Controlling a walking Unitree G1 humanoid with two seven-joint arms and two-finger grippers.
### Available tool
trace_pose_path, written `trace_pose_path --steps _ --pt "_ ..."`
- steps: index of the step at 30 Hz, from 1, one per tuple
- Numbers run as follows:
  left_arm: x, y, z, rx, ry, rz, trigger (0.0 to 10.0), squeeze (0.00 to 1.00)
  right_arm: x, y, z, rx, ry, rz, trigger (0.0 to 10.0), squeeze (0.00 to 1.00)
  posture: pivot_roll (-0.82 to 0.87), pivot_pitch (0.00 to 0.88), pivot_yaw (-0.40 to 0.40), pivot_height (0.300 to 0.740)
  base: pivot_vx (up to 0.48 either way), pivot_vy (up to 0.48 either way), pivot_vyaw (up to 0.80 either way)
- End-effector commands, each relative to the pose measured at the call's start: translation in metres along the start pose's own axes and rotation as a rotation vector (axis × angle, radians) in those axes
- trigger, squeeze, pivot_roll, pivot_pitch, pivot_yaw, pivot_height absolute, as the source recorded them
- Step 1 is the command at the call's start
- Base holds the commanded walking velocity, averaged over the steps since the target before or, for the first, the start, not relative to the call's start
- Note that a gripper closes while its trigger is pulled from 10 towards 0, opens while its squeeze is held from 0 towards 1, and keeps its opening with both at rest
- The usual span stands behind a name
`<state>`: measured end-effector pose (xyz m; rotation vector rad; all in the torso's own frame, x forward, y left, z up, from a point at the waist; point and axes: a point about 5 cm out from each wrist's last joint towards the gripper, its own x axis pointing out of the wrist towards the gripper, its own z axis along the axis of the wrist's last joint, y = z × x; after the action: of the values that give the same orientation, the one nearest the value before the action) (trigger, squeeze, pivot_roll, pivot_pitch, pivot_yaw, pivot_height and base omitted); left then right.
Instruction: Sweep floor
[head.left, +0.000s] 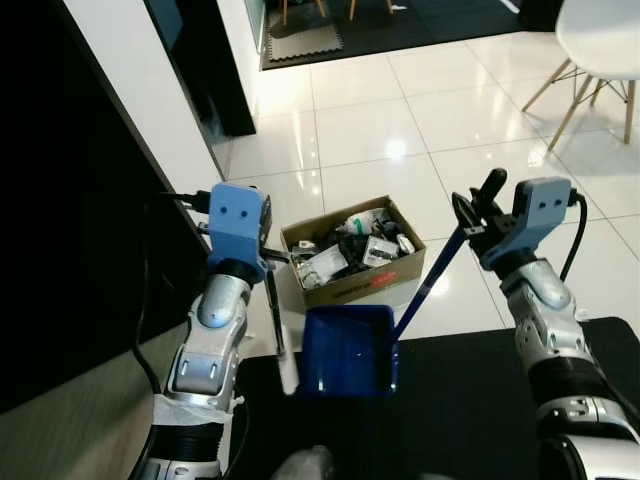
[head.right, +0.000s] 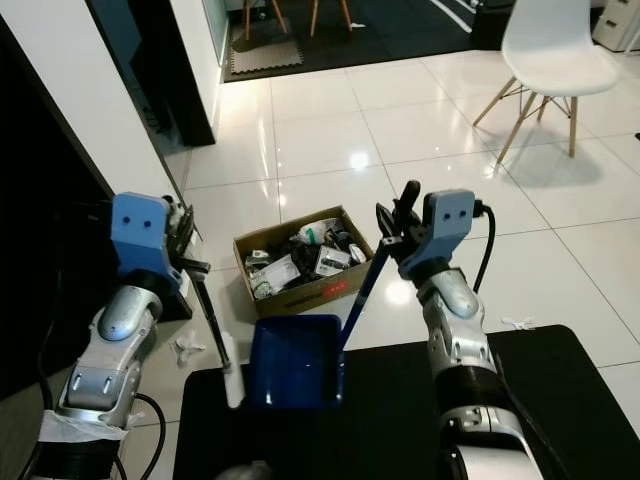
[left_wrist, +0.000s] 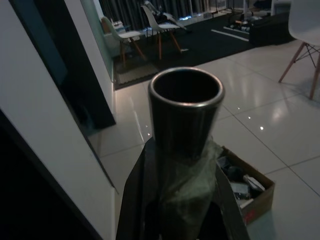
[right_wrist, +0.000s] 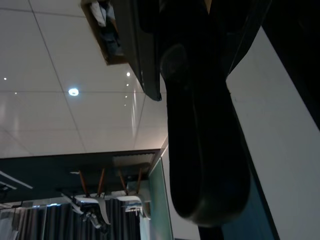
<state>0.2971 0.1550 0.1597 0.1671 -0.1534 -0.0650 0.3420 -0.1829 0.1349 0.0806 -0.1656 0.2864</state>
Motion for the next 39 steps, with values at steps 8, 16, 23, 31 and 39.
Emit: trace_pose_path --steps 8,16,23,31,39 --pt "0.003 0.002 0.005 0.015 -0.033 0.006 10.0 0.00 0.001 0.003 0.003 0.023 -0.029 0.006 10.0 0.00 0.02 0.026 0.078 0.740 0.480 0.000 0.00" --pt "0.003 0.003 0.005 0.017 -0.032 0.006 10.0 0.00 -0.003 0.003 0.003 0.015 0.009 0.097 10.0 0.00 0.02 0.026 0.078 0.740 0.472 0.000 0.00" --pt "-0.001 0.004 0.001 0.019 -0.018 0.005 10.0 0.00 -0.022 -0.007 0.006 -0.030 0.085 0.219 10.0 0.00 0.02 0.032 0.074 0.740 0.174 0.000 0.00" --pt "-0.005 0.008 -0.005 0.030 0.001 0.002 10.0 0.00 -0.059 -0.019 0.014 -0.081 0.200 0.362 10.0 0.00 0.01 0.040 0.075 0.740 0.000 0.000 0.00" --pt "-0.010 0.017 -0.020 0.071 0.060 0.006 10.0 0.00 -0.089 -0.029 0.055 -0.090 0.170 0.365 10.0 0.00 -0.01 0.046 0.085 0.740 0.000 0.000 0.00"
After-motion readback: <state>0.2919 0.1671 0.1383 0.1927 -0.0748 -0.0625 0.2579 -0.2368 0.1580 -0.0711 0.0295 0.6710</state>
